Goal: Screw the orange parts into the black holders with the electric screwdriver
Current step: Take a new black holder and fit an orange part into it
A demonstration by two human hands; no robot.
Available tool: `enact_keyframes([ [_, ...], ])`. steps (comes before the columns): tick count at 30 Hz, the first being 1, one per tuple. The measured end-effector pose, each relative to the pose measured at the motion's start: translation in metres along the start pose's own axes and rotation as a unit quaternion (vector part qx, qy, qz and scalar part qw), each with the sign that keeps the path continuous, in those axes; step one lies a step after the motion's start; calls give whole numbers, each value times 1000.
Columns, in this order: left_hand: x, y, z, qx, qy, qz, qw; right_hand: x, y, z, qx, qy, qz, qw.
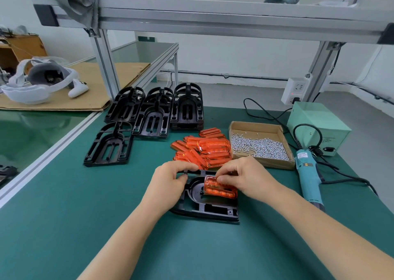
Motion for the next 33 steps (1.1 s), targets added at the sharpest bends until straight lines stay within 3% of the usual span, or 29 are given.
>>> enact_keyframes([
  [6,-15,11,4,21,80,-102,991,17,11,-6,-13,-54,119,991],
  [13,-16,18,5,56,101,-143,983,23,18,2,-53,-101,196,974],
  [21,-11,28,0,77,97,-198,972,15,21,8,-87,-64,109,988],
  [25,-10,32,-2,88,93,-212,969,9,17,16,-51,-72,55,995],
  [33,-9,35,-6,91,83,-238,963,-25,11,35,22,4,-27,999],
])
Point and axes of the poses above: each hand's wrist, its own z-axis away from the middle knuckle, its own y-axis out of the palm, x = y × z, the point moved 8 cm from there along -z, towards the middle knuckle, and after that the axes turned 8 degrees about x, right-handed, at the moved point
